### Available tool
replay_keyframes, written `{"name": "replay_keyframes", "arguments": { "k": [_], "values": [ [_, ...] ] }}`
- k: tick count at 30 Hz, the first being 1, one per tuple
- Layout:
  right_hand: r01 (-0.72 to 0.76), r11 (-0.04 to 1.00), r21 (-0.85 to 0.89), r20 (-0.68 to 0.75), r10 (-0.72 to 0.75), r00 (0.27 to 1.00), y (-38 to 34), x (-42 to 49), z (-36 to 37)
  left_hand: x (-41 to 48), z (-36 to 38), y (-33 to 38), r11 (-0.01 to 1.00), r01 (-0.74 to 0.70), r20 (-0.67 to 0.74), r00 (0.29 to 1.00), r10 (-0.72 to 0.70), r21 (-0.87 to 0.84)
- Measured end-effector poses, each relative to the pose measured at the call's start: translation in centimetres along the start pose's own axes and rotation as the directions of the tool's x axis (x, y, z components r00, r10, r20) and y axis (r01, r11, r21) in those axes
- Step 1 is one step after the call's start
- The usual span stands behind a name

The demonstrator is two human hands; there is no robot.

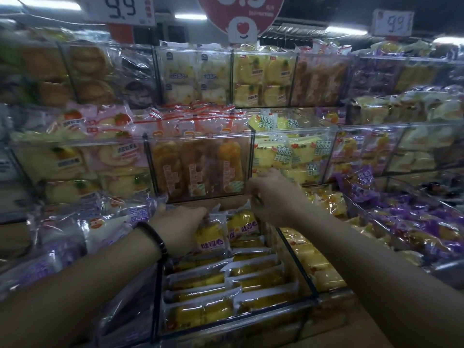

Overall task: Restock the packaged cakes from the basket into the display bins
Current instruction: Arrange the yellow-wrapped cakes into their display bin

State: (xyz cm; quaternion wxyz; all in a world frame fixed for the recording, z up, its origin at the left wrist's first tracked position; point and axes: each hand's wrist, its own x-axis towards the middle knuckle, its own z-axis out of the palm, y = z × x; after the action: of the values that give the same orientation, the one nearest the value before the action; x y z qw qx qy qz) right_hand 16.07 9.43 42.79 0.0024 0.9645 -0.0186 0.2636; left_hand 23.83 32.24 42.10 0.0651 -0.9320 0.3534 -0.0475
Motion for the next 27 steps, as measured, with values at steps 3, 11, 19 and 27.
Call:
{"name": "replay_keyframes", "arguments": {
  "k": [3,11,19,27],
  "values": [
    [0.092,0.996,0.002,0.253,-0.090,0.963,-3.1,0.9,2.0,-0.1,0.2,0.3,1.000,0.004,-0.012,1.000,-0.004,0.005],
    [0.038,0.989,-0.146,0.200,-0.008,0.980,-4.0,1.6,3.8,0.5,0.2,0.2,0.998,0.001,0.014,1.000,-0.002,0.055],
    [-0.139,0.973,-0.182,0.116,0.162,0.980,-5.2,2.4,4.4,1.5,0.6,0.6,0.969,0.086,0.087,0.990,-0.109,0.231],
    [-0.149,0.975,-0.167,0.177,0.178,0.968,-6.0,2.5,5.2,2.1,1.1,3.3,0.904,0.164,0.189,0.948,-0.254,0.395]
  ]
}}
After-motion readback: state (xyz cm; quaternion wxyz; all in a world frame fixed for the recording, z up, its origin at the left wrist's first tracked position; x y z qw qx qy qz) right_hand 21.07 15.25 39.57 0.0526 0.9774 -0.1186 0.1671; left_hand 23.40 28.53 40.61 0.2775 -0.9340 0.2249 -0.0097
